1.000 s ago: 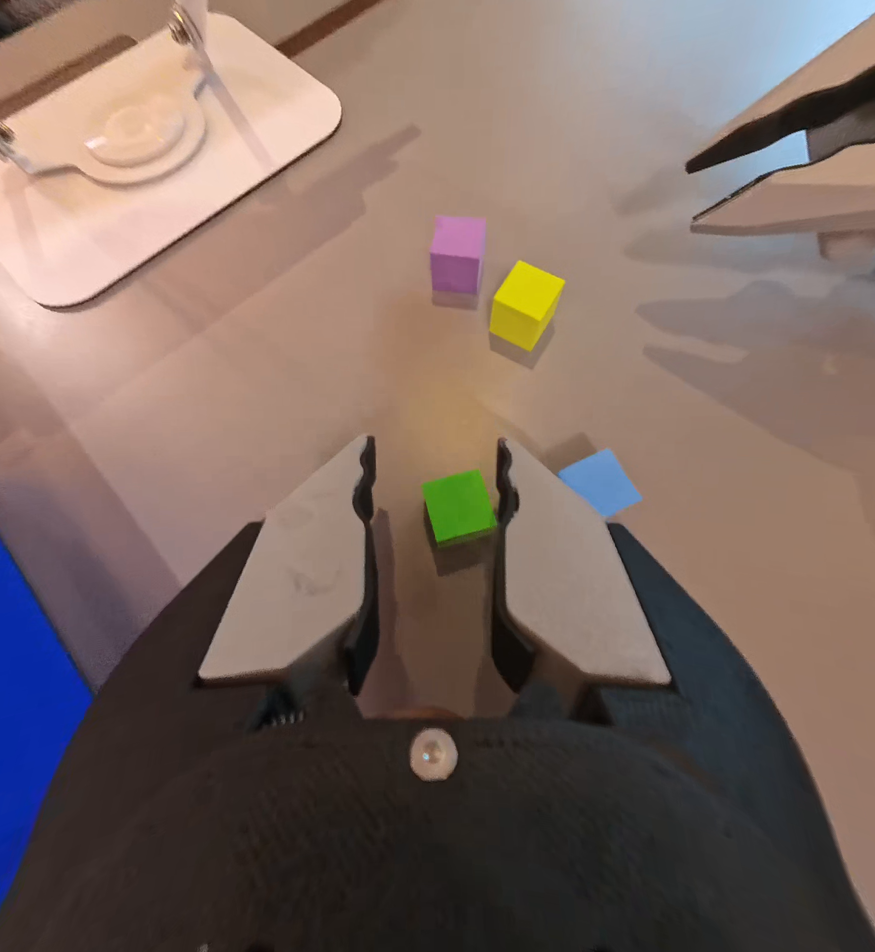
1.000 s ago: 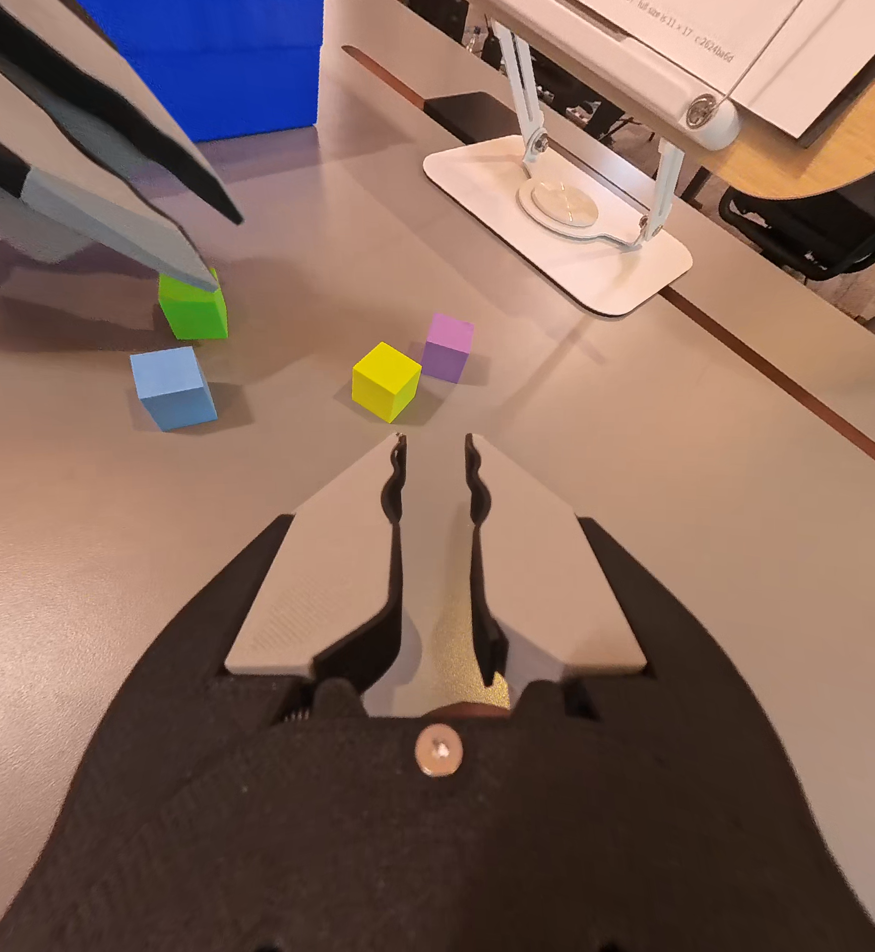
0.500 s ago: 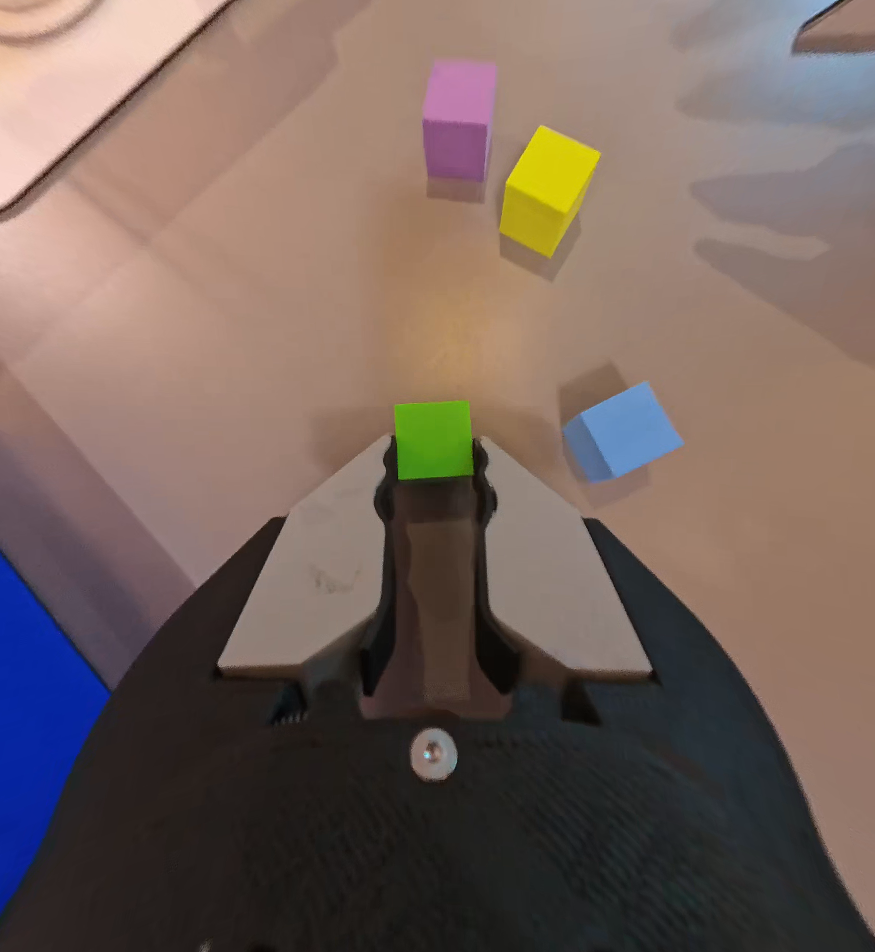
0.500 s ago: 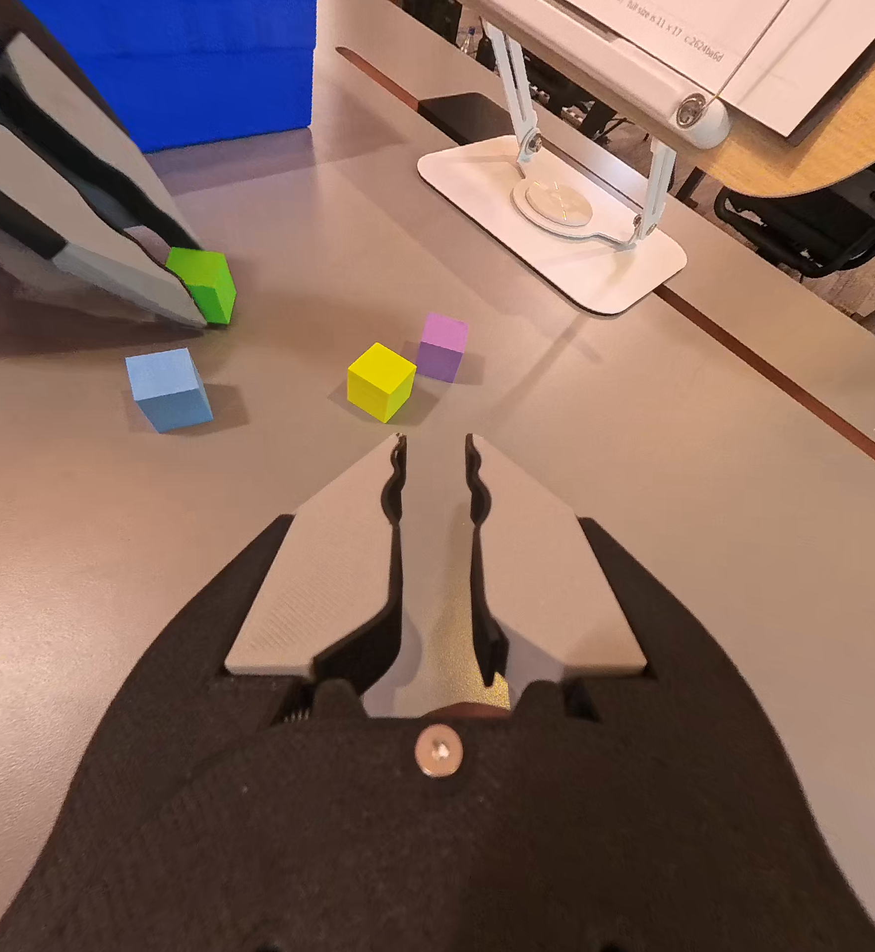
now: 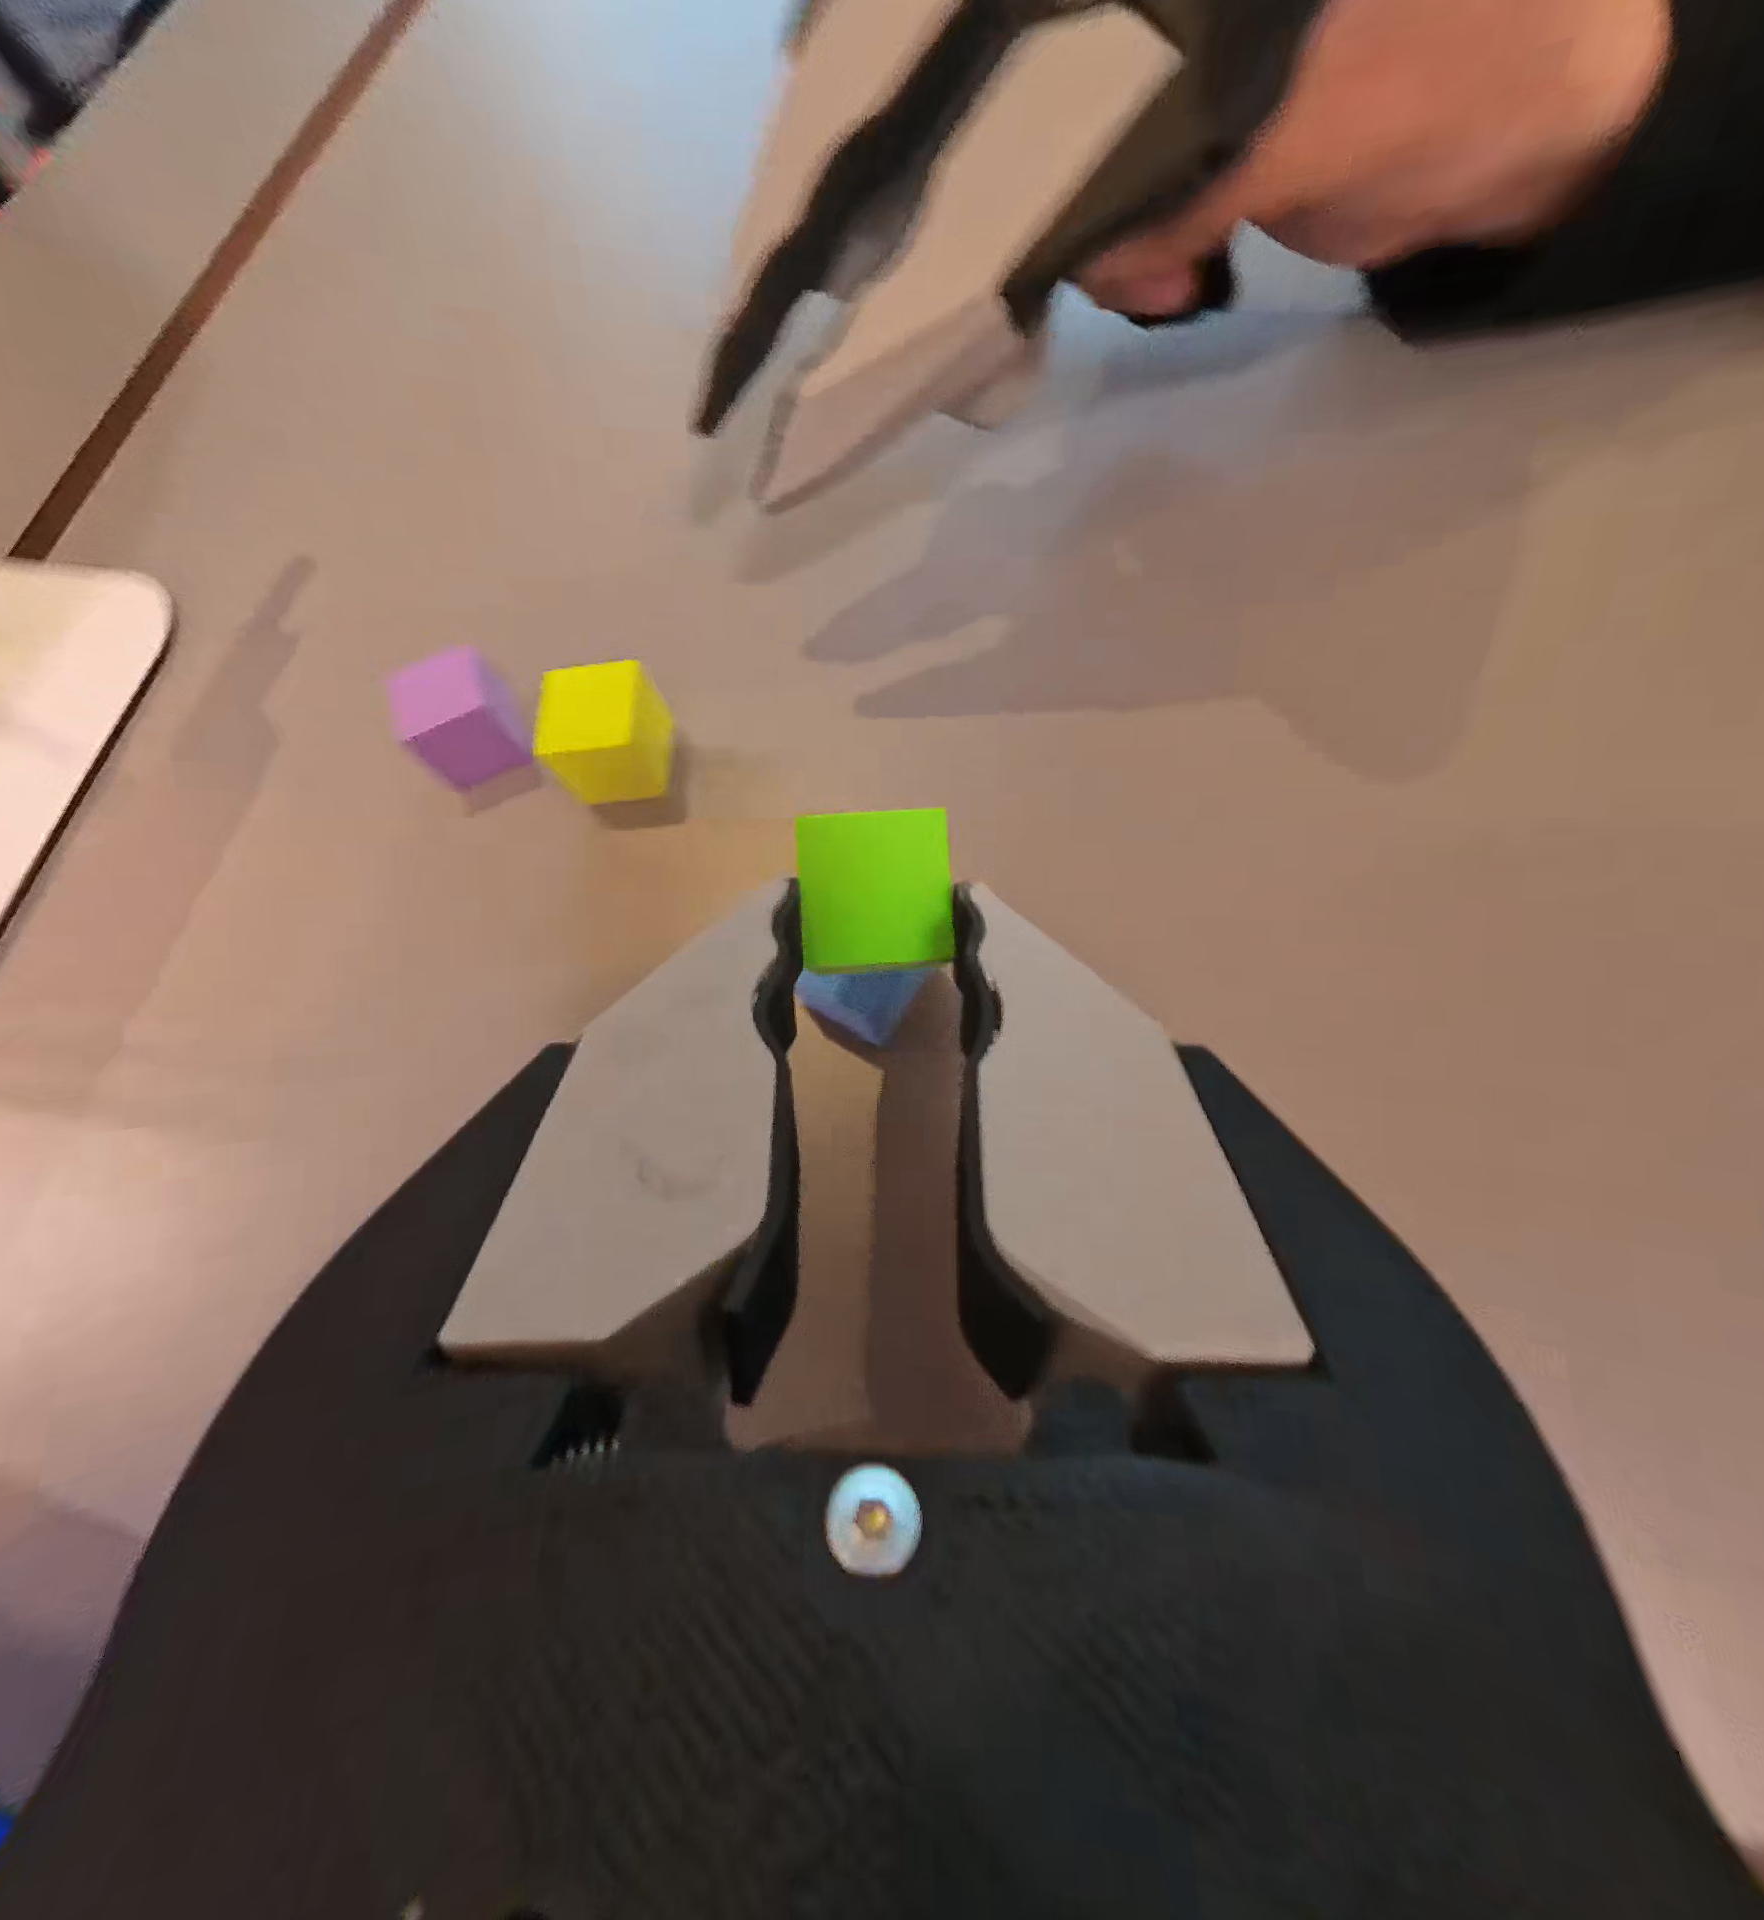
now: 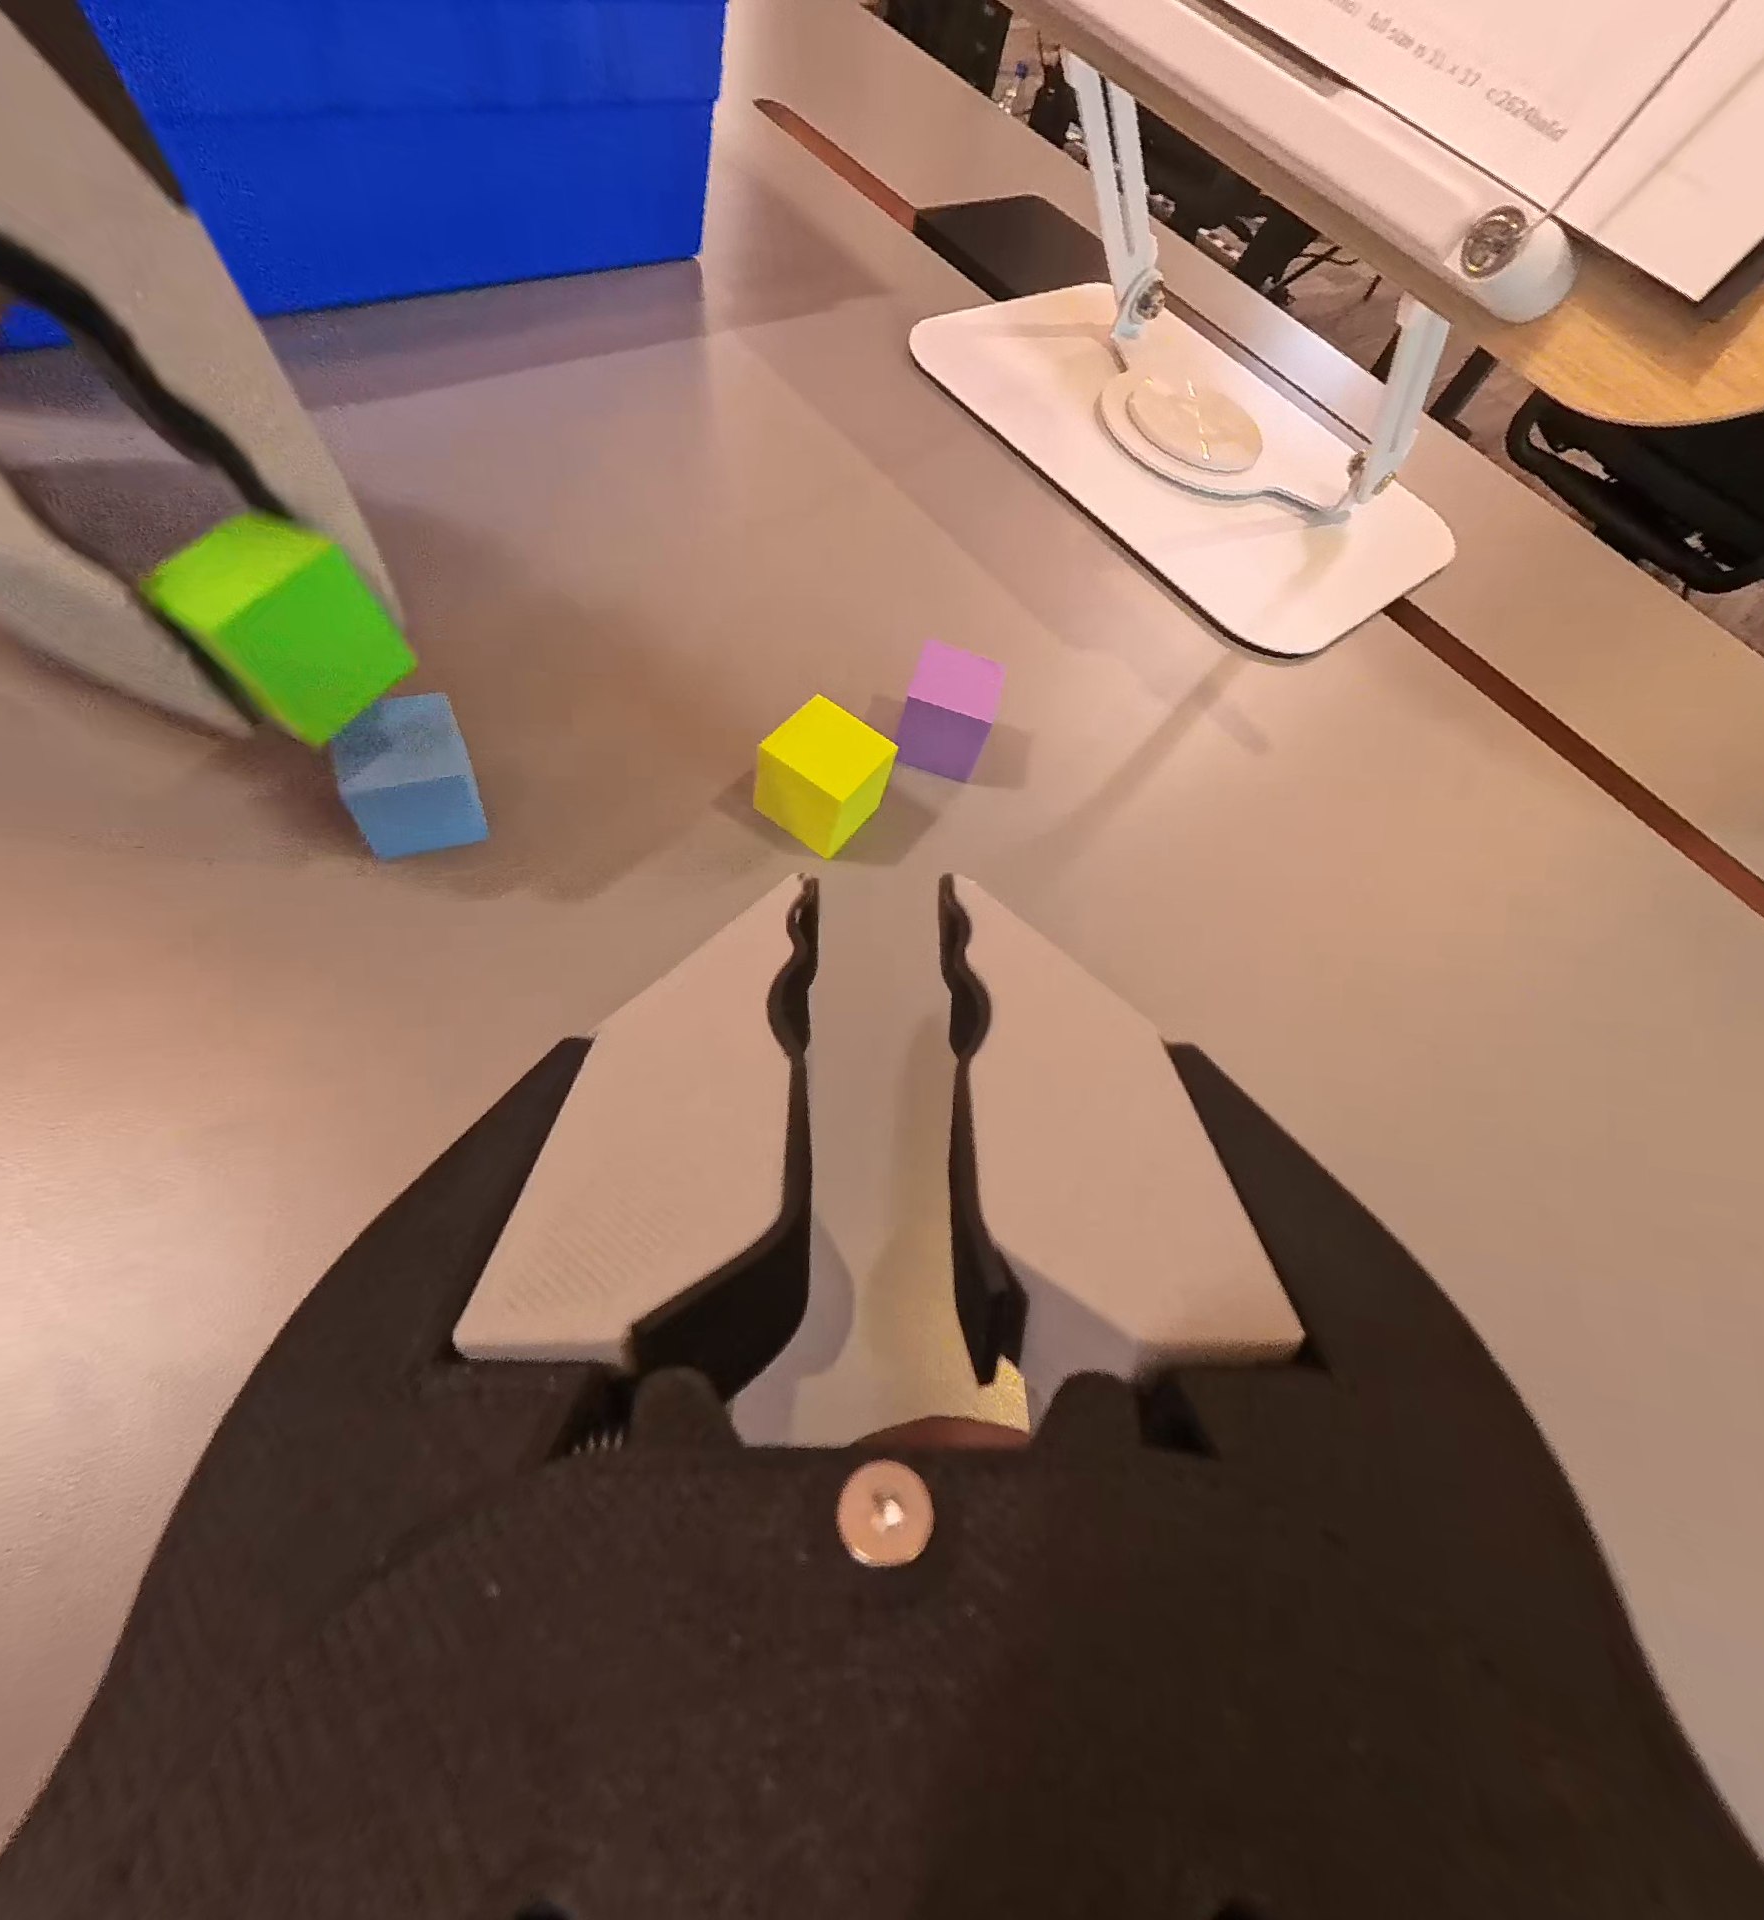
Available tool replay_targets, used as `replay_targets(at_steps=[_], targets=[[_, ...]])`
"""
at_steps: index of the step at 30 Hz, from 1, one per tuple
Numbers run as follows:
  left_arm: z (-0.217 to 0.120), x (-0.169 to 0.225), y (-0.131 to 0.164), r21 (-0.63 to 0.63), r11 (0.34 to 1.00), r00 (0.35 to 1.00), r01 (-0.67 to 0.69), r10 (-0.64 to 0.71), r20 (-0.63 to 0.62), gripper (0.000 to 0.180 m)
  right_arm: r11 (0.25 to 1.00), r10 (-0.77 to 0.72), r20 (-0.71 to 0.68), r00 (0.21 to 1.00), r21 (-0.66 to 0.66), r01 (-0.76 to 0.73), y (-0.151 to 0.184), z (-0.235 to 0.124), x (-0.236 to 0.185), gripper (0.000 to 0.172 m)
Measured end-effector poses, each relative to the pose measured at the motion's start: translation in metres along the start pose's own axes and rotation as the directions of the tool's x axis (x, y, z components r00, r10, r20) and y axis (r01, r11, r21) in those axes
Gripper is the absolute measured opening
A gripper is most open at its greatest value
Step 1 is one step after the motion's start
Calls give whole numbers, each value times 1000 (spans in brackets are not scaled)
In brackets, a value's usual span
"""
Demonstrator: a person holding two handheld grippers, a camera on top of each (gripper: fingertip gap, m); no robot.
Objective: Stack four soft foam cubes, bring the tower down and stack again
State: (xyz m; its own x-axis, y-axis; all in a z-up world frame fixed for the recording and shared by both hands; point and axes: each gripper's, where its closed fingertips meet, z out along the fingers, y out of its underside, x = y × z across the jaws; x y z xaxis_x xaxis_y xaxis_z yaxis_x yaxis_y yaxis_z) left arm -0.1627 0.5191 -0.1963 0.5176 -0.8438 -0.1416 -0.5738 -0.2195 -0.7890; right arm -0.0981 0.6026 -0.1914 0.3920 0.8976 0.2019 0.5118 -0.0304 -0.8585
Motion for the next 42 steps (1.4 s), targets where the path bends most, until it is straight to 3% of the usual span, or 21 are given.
replay_targets(at_steps=[3, 7, 12, 16, 26, 42], targets=[[6, 17, 5, -19, 988, 987, -155, 154, -42, 26, 1000, -1, 22, 1000, 17, 0, -3, -1, -3, 20], [1, 23, -3, 11, 966, 965, -258, 258, -47, 25, 999, 0, 19, 1000, 33, 0, -6, -3, -2, 20], [-21, 15, -32, 45, 968, 953, -248, 251, -170, 26, 999, 9, 26, 1000, 38, -10, -6, -4, 1, 20], [-27, 4, -49, -42, 951, 933, -306, 290, -215, 26, 999, 6, 28, 1000, 54, -7, -10, -7, 3, 20], [-2, 4, 1, -188, 933, 917, -306, 235, -323, 25, 998, -12, 59, 998, 67, 8, -14, -10, -7, 20], [10, -4, 14, -221, 914, 922, -339, 275, -274, 25, 998, -14, 50, 999, 61, 11, -13, -9, -7, 20]])
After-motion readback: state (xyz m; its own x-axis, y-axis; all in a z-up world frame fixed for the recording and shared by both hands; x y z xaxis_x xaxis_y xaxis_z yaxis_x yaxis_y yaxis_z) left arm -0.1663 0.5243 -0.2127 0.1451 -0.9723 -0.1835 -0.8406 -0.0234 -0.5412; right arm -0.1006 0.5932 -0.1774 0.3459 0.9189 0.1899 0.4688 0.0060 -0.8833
